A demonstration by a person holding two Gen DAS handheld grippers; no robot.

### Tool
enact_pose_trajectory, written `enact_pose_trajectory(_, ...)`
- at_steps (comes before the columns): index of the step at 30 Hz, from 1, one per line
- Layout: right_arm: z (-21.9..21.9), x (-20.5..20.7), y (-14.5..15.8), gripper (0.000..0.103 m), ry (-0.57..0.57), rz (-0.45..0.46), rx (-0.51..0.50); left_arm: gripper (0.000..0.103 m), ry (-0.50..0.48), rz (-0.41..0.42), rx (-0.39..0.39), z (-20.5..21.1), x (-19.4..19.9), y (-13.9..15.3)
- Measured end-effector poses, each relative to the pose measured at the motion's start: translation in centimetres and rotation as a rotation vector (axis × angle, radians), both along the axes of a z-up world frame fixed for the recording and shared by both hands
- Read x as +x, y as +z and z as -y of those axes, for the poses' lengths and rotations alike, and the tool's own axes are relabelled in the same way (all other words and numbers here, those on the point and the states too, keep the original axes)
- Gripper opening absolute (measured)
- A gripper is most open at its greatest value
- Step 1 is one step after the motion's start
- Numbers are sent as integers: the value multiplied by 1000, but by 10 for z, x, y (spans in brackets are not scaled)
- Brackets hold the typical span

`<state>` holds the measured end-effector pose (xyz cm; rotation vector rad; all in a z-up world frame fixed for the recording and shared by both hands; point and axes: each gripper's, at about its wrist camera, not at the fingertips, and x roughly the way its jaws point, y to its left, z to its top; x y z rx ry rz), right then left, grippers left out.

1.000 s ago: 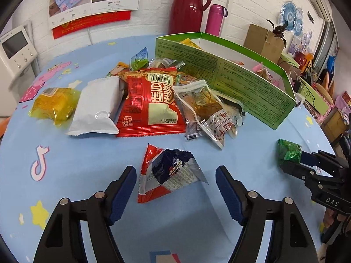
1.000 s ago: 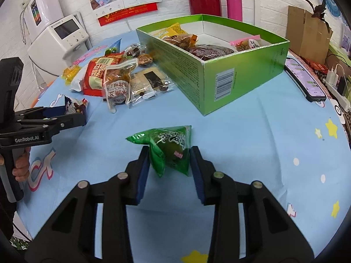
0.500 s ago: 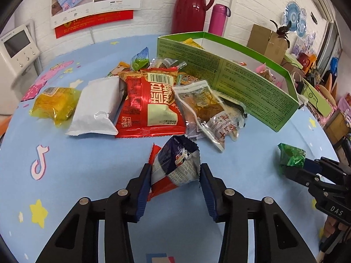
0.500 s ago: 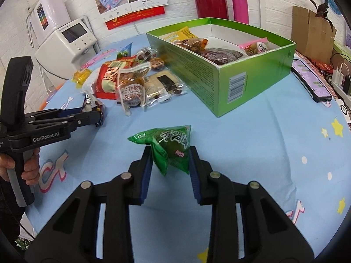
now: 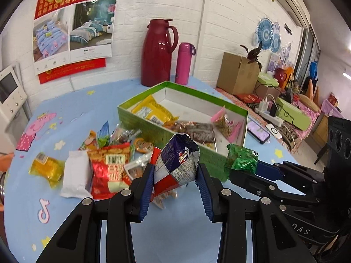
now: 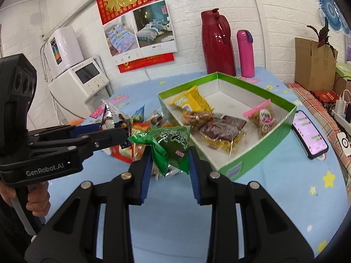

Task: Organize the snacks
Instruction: 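Carry both packets into the green box and open both tools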

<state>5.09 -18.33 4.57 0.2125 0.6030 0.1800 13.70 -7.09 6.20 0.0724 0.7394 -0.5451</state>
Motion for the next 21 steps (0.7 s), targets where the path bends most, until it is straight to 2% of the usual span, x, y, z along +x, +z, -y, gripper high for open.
enact_pose_trajectory(7,28,58,12,34,-63,15,-23,39,94,-14,-10,20,51,14)
enact_pose_trajectory(14,53,87,3,34,-101,-28,-28,39,130,-76,-2,49,106,-4)
enact_pose_trajectory(21,67,106,-1,37,-118,-19,-59,41,121,-99,21,80,136,-19)
